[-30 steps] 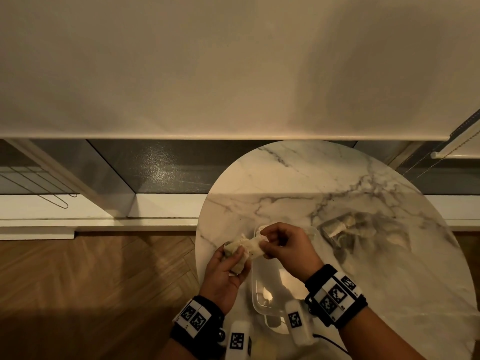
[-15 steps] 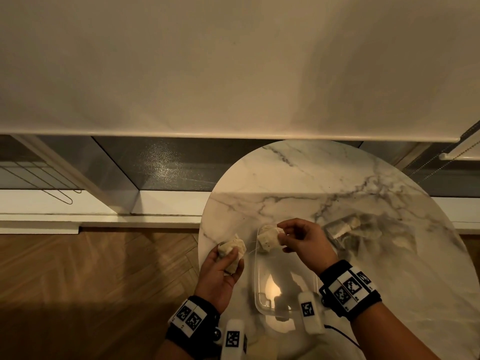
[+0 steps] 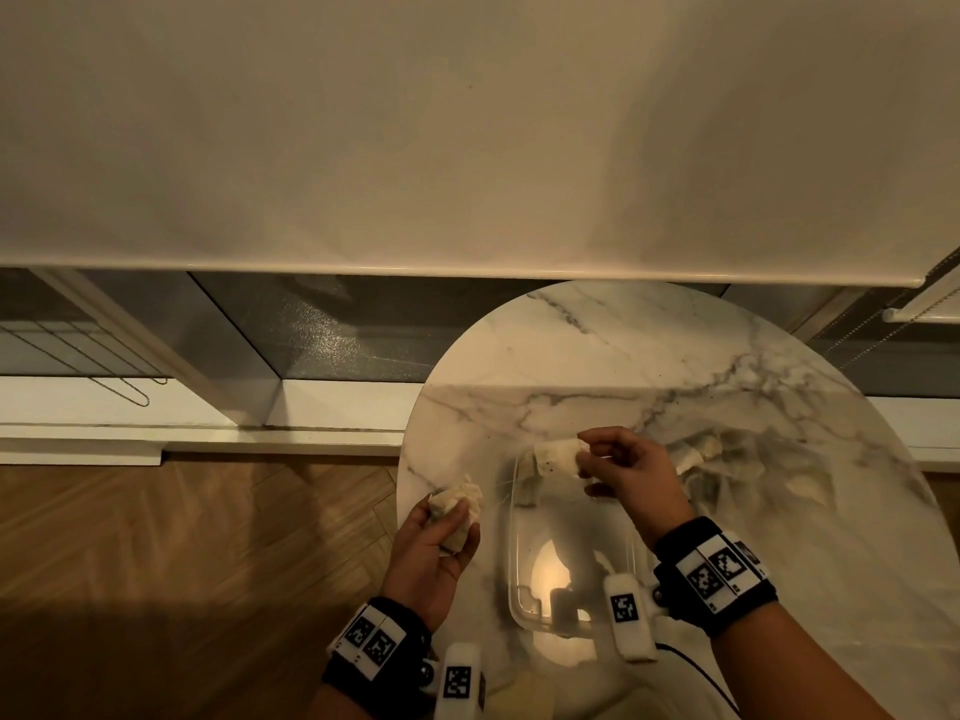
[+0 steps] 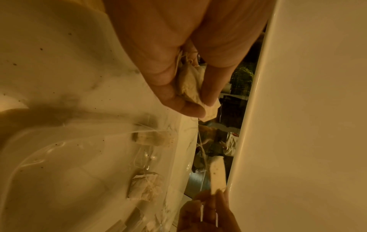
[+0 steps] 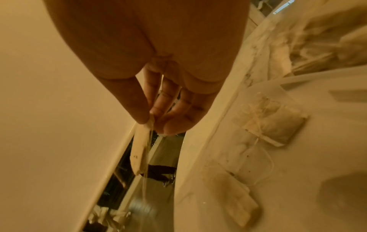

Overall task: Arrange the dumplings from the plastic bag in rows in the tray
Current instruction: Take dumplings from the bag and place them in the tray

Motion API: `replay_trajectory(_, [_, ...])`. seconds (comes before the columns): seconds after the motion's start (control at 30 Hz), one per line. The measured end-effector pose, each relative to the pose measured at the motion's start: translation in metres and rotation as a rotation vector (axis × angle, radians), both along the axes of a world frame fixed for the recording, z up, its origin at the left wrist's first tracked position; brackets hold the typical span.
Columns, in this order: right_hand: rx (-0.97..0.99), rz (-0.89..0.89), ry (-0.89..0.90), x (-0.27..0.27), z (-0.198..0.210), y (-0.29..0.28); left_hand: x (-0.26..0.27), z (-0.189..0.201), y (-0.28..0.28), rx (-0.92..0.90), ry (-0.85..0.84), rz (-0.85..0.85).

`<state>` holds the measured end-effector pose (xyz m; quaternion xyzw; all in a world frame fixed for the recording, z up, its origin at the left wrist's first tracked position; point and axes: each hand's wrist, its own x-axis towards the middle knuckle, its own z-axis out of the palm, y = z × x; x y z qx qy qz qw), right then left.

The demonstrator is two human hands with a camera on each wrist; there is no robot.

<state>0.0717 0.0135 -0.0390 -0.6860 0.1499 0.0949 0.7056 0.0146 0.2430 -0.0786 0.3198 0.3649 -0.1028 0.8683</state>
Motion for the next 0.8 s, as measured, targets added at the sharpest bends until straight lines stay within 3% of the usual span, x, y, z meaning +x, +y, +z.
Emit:
replay_trajectory(0.2, [0.261, -0.107, -0.014, 0.007, 0.014, 0.000, -0.004, -0.001, -0.002, -0.001, 0.018, -0.008])
replay_trajectory(0.3, [0.248, -0.111, -0.022, 0.011, 0.018, 0.001, -0.004, -0.002, -0.002, 0.005, 0.022, -0.006])
replay_trajectory(0.37, [0.082, -0.041, -0.013, 0.013, 0.012, 0.001, -0.005, -0.002, -0.001, 0.005, 0.018, -0.003])
replay_trajectory(0.43, [-0.264, 0.124, -0.012, 0.012, 0.000, -0.001, -0.005, -0.002, 0.001, 0.003, 0.015, 0.009])
replay_trajectory(0.53, [-0.836, 0.578, 0.013, 0.010, -0.024, -0.005, -0.005, -0.004, 0.005, 0.013, 0.014, 0.021])
replay_trajectory(0.63, [-0.890, 0.927, 0.172, 0.008, -0.045, -0.002, -0.005, -0.004, 0.009, 0.012, 0.010, 0.035])
replay_trajectory(0.8, [-0.893, 0.950, 0.131, 0.022, -0.068, 0.013, -0.007, -0.002, 0.012, 0.002, 0.006, 0.049])
